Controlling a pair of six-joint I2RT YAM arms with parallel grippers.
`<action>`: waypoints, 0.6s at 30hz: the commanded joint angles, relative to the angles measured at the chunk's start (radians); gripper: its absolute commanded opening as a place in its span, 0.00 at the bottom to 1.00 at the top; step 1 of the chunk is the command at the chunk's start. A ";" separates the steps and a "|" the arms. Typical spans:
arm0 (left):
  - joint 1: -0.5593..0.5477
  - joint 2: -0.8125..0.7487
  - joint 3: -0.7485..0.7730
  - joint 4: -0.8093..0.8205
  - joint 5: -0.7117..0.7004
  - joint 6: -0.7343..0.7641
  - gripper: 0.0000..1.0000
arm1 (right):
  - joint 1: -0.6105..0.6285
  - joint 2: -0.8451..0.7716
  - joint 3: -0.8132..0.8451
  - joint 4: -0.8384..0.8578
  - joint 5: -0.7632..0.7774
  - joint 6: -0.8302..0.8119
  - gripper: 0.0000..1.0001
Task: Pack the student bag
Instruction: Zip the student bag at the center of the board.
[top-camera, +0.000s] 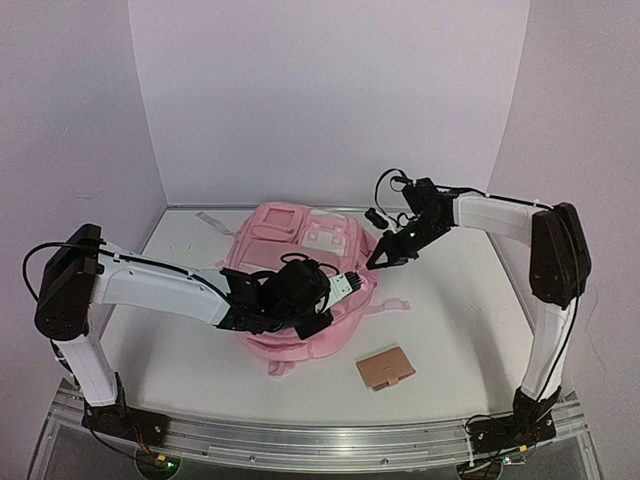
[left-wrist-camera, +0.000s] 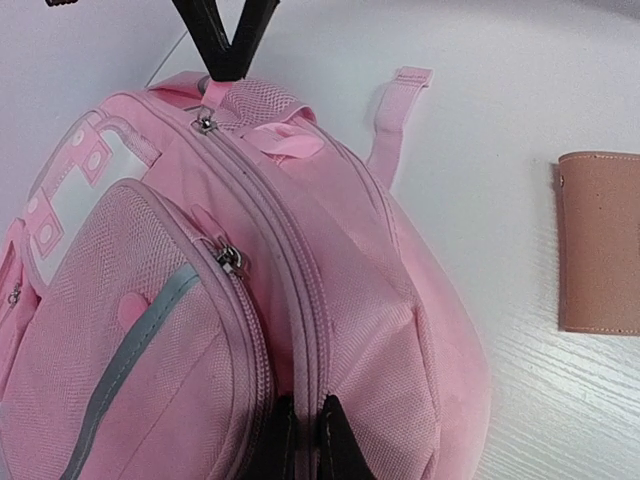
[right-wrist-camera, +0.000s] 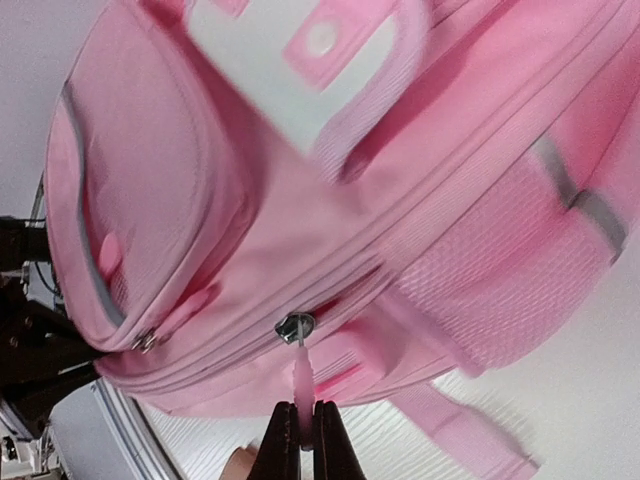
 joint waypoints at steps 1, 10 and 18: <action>-0.004 -0.081 -0.044 -0.064 -0.041 -0.073 0.00 | -0.052 0.067 0.122 0.018 0.082 -0.011 0.00; -0.011 -0.087 -0.082 -0.060 -0.041 -0.096 0.00 | -0.071 0.092 0.140 0.018 0.099 -0.008 0.00; -0.010 -0.134 -0.193 0.020 -0.149 -0.158 0.00 | -0.071 0.001 -0.070 0.043 0.080 -0.008 0.00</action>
